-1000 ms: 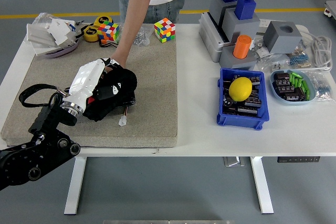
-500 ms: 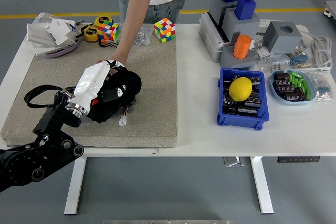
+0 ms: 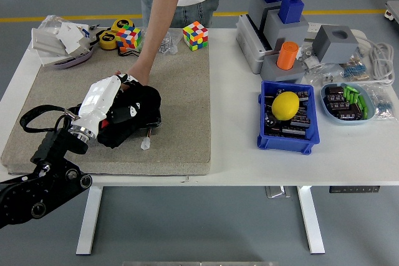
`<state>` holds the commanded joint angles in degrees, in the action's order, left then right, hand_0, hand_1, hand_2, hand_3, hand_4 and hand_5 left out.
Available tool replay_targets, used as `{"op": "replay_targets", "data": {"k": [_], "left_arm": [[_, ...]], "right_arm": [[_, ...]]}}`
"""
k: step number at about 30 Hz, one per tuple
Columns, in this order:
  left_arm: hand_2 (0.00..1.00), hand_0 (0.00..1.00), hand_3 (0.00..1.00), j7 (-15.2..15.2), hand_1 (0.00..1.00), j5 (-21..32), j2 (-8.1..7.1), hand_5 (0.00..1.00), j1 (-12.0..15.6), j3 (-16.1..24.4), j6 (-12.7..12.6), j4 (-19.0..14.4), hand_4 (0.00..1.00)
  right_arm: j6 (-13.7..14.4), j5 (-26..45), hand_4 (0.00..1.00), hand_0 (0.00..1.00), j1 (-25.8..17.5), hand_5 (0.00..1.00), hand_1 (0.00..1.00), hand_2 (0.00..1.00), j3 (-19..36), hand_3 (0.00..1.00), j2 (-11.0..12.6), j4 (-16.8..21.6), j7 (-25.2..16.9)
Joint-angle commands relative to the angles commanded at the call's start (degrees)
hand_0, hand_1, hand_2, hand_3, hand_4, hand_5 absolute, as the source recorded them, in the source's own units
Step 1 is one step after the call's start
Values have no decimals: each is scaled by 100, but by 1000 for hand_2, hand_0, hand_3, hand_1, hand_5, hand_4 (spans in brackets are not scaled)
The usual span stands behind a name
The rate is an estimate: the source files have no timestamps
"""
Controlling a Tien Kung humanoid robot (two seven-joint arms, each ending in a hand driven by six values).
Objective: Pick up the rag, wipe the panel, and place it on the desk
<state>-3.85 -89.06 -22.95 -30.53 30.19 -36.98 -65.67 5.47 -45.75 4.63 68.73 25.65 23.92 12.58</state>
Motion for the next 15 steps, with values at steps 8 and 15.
{"op": "replay_targets", "data": {"k": [8, 15], "left_arm": [[551, 217, 555, 26, 150, -16, -86, 2, 91, 174, 0, 54, 461], [551, 216, 556, 42, 148, -39, -190, 2, 216, 344, 0, 142, 461]], "right_arm": [[2, -6, 982, 758, -12, 592, 630, 698, 13, 604, 0, -3, 1], [4, -29, 982, 759, -24, 592, 629, 698, 49, 604, -2, 5, 3]]}}
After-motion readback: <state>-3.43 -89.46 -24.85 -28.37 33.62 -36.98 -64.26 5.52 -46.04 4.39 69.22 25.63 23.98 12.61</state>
